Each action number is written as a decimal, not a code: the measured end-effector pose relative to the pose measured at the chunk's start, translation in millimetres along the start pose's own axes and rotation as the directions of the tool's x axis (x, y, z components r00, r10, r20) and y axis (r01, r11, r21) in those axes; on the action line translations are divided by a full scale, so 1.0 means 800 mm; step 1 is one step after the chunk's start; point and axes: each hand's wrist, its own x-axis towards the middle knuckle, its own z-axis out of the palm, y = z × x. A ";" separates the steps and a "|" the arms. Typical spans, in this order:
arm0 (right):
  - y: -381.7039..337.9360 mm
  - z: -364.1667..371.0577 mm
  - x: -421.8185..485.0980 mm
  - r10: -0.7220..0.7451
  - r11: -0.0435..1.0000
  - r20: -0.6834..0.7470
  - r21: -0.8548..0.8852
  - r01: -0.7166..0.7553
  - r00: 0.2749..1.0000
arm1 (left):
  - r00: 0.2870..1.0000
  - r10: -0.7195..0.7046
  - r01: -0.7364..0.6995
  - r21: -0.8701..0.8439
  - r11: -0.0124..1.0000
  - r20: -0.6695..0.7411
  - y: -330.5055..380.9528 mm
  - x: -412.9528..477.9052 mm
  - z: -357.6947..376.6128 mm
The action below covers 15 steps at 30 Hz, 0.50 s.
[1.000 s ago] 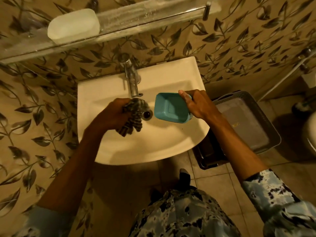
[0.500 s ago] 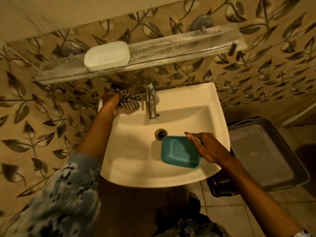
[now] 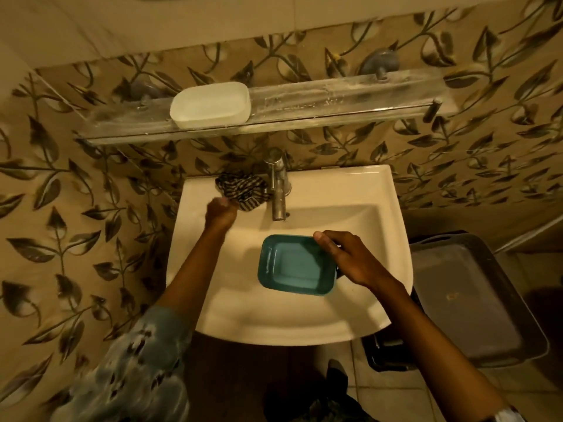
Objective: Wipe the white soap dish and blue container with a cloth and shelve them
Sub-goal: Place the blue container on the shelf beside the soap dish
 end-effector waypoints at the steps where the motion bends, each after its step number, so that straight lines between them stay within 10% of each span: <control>1: -0.006 -0.001 0.004 0.004 1.000 -0.006 -0.002 -0.004 1.000 | 0.998 0.032 -0.027 -0.099 0.995 0.046 -0.006 -0.024 0.003; 9: -0.067 -0.028 0.021 0.189 0.974 -0.061 0.140 -0.179 0.980 | 0.816 0.494 -0.217 -0.633 0.743 0.299 -0.040 -0.162 -0.003; 15: -0.131 -0.049 0.012 0.195 0.971 -0.157 0.173 -0.167 0.968 | 0.692 0.683 -0.445 -0.607 0.658 0.233 0.014 -0.192 -0.033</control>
